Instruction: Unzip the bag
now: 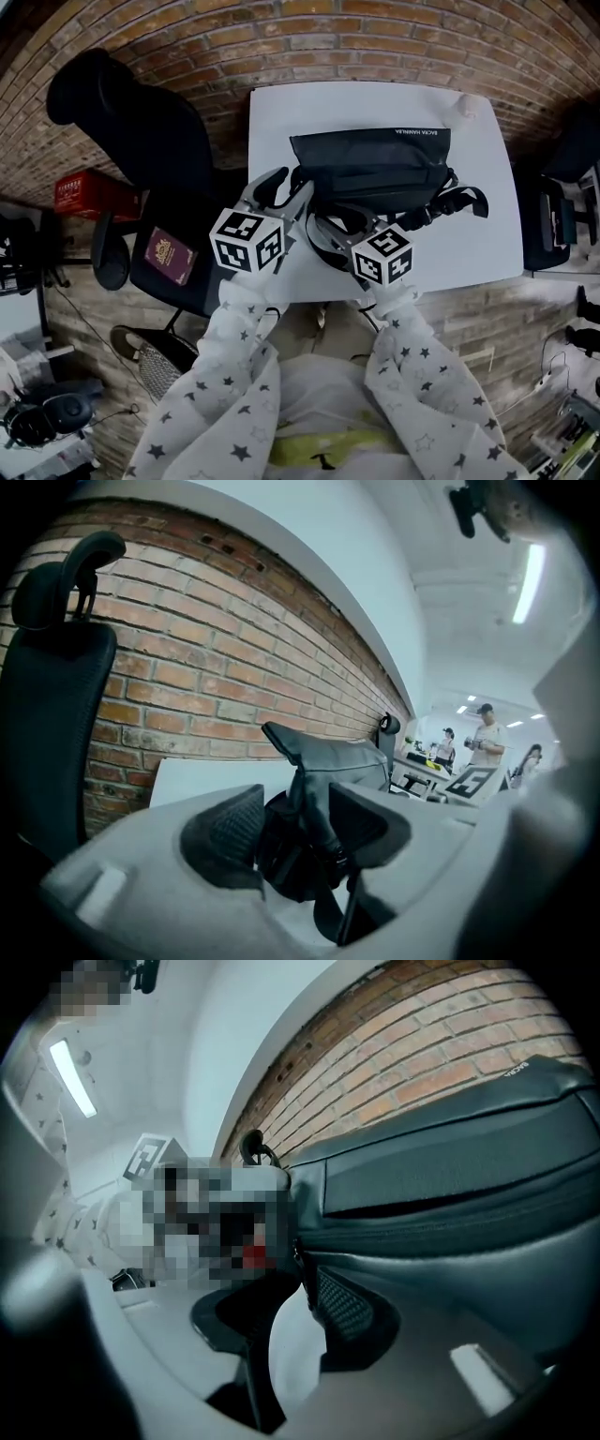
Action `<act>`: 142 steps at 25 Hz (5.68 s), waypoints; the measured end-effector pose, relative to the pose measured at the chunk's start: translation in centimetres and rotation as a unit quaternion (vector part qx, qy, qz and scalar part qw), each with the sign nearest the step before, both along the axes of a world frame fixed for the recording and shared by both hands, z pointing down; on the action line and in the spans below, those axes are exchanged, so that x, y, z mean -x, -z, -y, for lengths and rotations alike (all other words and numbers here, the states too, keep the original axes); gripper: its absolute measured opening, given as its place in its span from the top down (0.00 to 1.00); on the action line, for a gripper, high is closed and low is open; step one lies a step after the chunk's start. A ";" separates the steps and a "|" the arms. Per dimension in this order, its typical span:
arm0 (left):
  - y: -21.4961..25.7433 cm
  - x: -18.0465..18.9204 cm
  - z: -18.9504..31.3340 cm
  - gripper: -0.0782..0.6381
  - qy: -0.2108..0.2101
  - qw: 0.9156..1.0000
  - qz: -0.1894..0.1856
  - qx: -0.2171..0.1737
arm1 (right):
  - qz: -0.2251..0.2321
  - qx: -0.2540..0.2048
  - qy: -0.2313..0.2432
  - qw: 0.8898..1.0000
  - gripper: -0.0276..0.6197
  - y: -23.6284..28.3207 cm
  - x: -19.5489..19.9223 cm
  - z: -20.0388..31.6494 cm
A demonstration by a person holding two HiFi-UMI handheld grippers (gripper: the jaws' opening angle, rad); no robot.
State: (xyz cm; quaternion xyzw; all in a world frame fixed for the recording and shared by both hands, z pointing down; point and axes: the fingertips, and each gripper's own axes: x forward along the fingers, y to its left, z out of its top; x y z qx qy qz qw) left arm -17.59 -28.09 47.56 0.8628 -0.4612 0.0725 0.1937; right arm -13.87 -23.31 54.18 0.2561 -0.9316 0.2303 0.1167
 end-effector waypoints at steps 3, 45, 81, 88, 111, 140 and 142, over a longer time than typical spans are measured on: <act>-0.4 -0.8 0.4 0.59 -0.014 1.000 -0.002 0.001 | -0.025 -0.012 -0.013 1.000 0.74 -0.4 0.1 0.3; -0.9 -1.8 0.9 0.64 0.016 0.998 0.045 -0.035 | -0.132 -0.063 -0.053 0.988 0.93 -0.3 -2.4 0.6; -0.7 -2.6 0.3 0.68 0.094 0.993 0.058 -0.029 | -0.156 -0.051 -0.066 0.984 0.93 0.6 -10.1 2.8; -1.1 -1.8 0.4 0.69 0.109 0.992 0.055 -0.026 | -0.161 -0.047 -0.081 0.982 0.93 0.4 -11.2 3.2; -1.4 0.5 0.5 0.69 0.138 0.989 0.050 -0.024 | -0.169 -0.040 -0.139 0.975 0.93 0.5 -15.1 4.8; -1.8 1.7 0.8 0.69 0.165 0.985 0.050 -0.022 | -0.180 -0.028 -0.208 0.961 0.93 0.6 -19.0 5.8; -1.8 1.8 0.8 0.69 0.166 0.985 0.050 -0.022 | -0.181 -0.028 -0.213 0.960 0.93 0.7 -19.4 5.8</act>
